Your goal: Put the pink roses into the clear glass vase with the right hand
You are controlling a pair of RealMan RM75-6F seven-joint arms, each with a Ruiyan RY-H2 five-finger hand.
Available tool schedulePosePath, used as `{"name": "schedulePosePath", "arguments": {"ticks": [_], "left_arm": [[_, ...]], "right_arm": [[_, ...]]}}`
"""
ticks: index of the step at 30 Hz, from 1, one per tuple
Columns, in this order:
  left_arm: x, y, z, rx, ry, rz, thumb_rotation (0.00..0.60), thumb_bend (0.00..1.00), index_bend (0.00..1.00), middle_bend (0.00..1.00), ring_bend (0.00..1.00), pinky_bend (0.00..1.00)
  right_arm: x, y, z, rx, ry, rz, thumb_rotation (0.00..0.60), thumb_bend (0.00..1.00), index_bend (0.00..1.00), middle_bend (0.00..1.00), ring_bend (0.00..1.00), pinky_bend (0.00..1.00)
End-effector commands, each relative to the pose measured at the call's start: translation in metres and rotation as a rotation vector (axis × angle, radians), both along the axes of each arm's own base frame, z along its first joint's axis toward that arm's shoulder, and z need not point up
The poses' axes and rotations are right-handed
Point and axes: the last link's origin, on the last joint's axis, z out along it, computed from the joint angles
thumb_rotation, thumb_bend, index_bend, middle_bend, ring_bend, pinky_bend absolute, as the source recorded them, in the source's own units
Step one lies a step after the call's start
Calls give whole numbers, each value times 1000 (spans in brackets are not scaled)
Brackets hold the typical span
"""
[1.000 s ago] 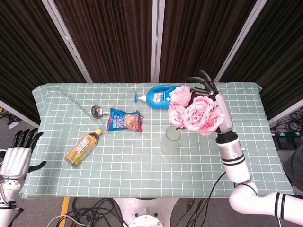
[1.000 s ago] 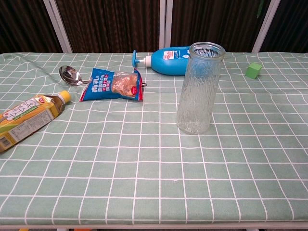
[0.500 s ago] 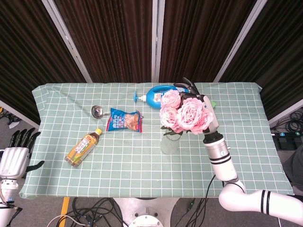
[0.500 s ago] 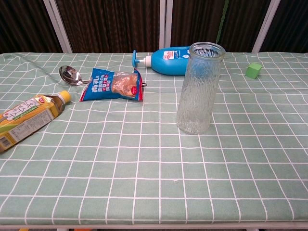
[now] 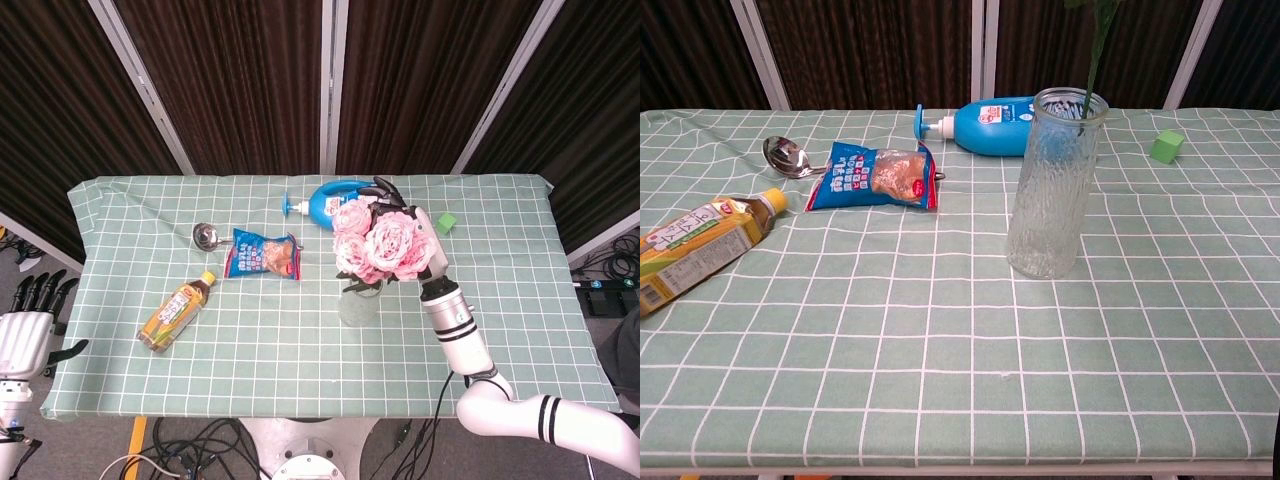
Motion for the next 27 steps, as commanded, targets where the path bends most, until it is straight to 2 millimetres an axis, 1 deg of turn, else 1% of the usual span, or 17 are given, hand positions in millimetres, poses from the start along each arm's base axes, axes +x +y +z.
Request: {"name": "schedulePosePath", "arguments": {"ticks": [1,6,11,18,27], "left_arm": [[-1,0,2,6,3,-3,600,26,131,49,19,50],[-3,-1,3,5,7,-5,600,26,131,49,18,49],[-6,-2,3,3,1,-1,600,26,131,49,19,49],[-6,-3,3,5,-5,-9,600,26,131,49,18,49],[-8,-4,0,-4,-1,-7,600,26,131,50,19,49]], "right_arm": [[-4,-2,-14,29,9,21,600,62,734,555,186,61],[-5,-5,-31,72,9,35,600,60,733,553,185,61],[-4,-6,-40,83,37,59,600,31,725,540,172,61],[-14,-9,-48,100,87,46,600,30,714,527,164,61],[-31,-10,-51,105,114,18,600,21,690,515,152,61]]}}
